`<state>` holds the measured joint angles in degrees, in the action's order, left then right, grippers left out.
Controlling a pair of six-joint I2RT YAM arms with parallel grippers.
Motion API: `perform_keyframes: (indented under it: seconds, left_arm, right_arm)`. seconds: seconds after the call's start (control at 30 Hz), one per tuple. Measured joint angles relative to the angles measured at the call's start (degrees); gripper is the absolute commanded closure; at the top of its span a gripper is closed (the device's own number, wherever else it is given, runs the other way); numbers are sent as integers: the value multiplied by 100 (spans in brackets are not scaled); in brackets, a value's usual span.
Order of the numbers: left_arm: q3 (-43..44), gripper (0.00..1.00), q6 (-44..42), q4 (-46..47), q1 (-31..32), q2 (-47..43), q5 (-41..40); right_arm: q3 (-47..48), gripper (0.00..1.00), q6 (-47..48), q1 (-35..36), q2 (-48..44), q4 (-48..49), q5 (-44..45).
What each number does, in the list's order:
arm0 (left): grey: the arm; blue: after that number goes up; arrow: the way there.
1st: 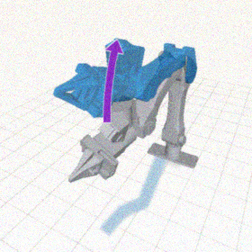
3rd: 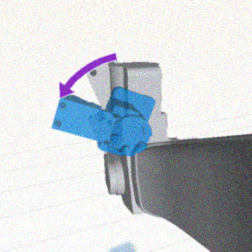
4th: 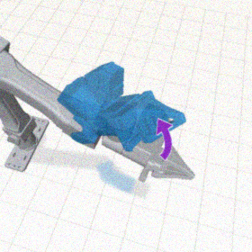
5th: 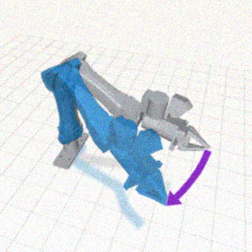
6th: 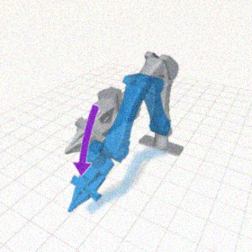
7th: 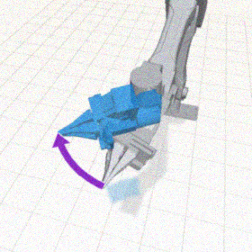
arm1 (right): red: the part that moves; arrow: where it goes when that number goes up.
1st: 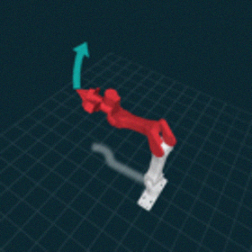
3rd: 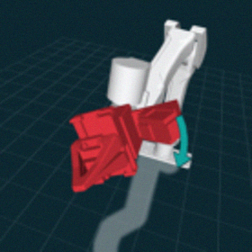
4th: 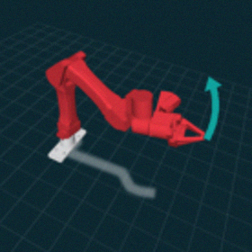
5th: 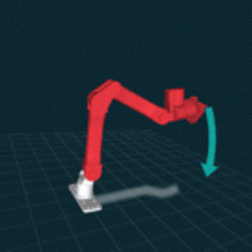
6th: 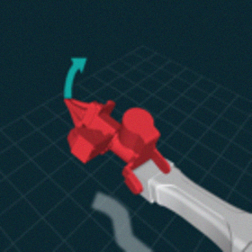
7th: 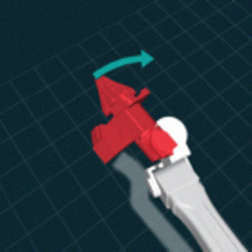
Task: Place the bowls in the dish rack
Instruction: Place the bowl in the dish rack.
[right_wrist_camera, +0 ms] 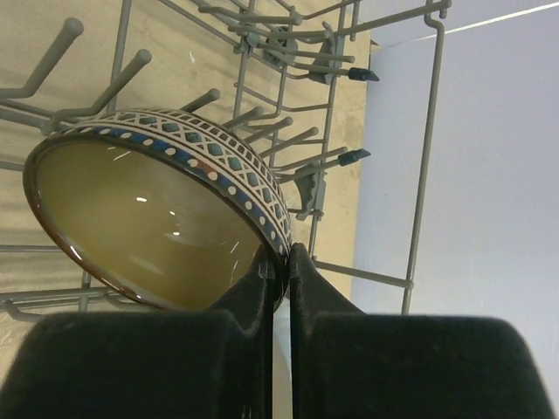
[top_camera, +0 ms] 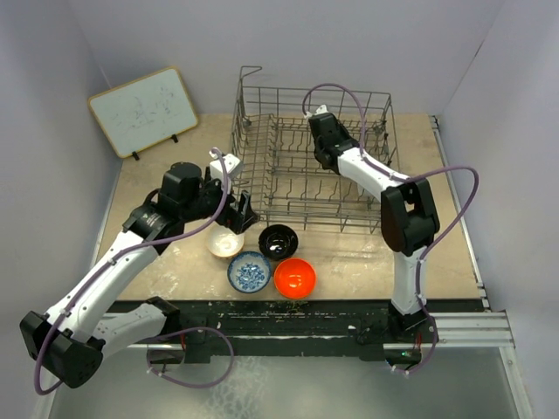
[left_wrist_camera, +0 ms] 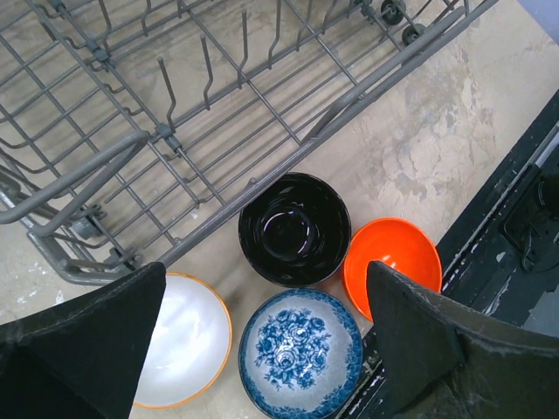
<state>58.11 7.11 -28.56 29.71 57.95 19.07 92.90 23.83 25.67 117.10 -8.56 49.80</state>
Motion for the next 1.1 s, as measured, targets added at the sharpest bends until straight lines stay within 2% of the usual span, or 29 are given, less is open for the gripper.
perform_keyframes:
  seconds: [0.4,0.57,0.73,1.1]
  left_arm:
    - [-70,0,83,168,0,232,151]
    - [-70,5,98,236,-2,511,262]
    - [-85,8,280,466,-63,820,531]
    - [-426,11,719,1268,-234,1032,815]
  right_arm:
    - [522,100,-52,42,-96,66,-2]
    - [592,100,-181,101,-358,85,-138]
    - [341,100,-197,129,-660,280,-133]
    - [-269,100,-63,127,-522,1043,173]
